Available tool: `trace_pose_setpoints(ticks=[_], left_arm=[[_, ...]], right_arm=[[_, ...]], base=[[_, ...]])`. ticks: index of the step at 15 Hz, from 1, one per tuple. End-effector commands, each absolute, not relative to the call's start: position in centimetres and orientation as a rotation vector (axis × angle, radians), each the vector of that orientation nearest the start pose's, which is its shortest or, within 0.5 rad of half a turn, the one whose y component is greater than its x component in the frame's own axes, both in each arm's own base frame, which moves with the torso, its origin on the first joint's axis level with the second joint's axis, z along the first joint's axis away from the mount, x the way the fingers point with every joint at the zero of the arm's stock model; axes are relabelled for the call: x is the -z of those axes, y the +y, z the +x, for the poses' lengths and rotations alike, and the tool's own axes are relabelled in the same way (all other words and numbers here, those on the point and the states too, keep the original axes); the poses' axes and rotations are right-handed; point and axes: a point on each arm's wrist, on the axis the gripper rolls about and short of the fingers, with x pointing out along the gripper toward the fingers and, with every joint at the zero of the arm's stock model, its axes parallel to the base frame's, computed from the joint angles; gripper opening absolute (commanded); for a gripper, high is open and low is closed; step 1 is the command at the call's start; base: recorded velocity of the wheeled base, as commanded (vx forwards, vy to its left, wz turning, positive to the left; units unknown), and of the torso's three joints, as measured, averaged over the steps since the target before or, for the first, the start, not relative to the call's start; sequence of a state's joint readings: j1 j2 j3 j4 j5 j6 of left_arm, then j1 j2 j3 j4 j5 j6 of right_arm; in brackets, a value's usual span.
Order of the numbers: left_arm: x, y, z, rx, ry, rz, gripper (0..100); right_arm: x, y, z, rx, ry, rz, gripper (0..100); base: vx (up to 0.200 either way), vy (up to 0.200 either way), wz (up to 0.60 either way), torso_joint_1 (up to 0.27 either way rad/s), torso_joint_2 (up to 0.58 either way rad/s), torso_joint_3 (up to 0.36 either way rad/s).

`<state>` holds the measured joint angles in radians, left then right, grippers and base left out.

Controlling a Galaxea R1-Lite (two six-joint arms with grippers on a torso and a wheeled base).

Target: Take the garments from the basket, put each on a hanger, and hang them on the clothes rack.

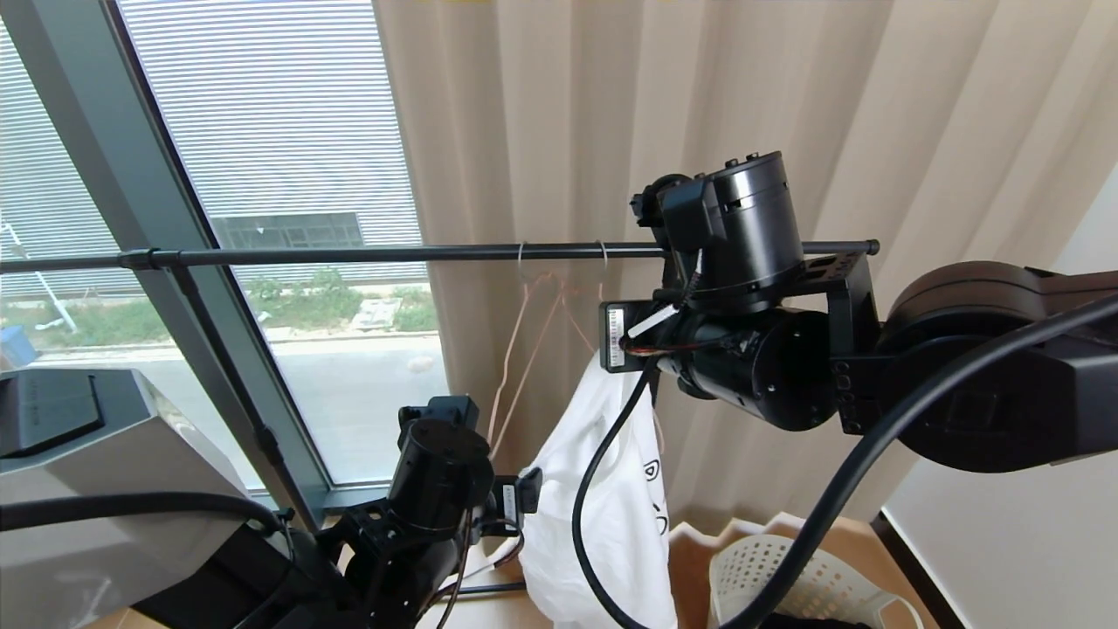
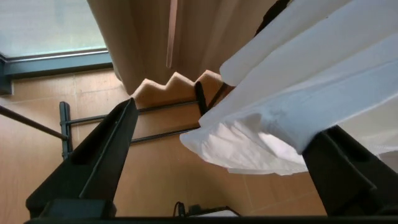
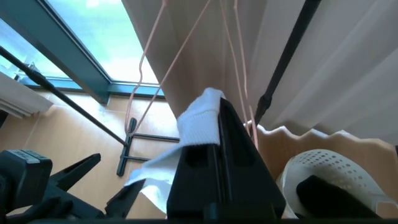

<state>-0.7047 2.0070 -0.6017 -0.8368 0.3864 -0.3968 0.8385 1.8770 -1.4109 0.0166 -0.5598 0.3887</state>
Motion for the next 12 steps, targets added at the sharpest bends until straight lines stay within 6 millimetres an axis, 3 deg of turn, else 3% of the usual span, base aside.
trace_pose_setpoints(ticks=[1, 6, 10, 12], left_arm=[[-5.7, -19.6, 24.8, 0.196, 0.539, -0.091, 0], [-7.0, -19.3, 24.4, 0.207, 0.504, -0.105, 0], [-10.1, -18.2, 23.3, 0.249, 0.413, -0.034, 0], [-12.1, -16.8, 23.4, 0.235, 0.345, 0.017, 0]], right_arm=[[-23.1, 26.2, 25.7, -0.187, 0.41, 0.075, 0], [-22.2, 24.8, 26.8, -0.066, 0.4, -0.007, 0], [-20.2, 23.7, 26.2, -0.015, 0.433, -0.204, 0], [-19.4, 23.2, 25.2, -0.011, 0.45, -0.307, 0]], base=[[0.0, 0.0, 0.0, 0.0, 0.0, 0.0], [0.0, 0.0, 0.0, 0.0, 0.0, 0.0], [0.0, 0.0, 0.0, 0.0, 0.0, 0.0], [0.0, 0.0, 0.0, 0.0, 0.0, 0.0]])
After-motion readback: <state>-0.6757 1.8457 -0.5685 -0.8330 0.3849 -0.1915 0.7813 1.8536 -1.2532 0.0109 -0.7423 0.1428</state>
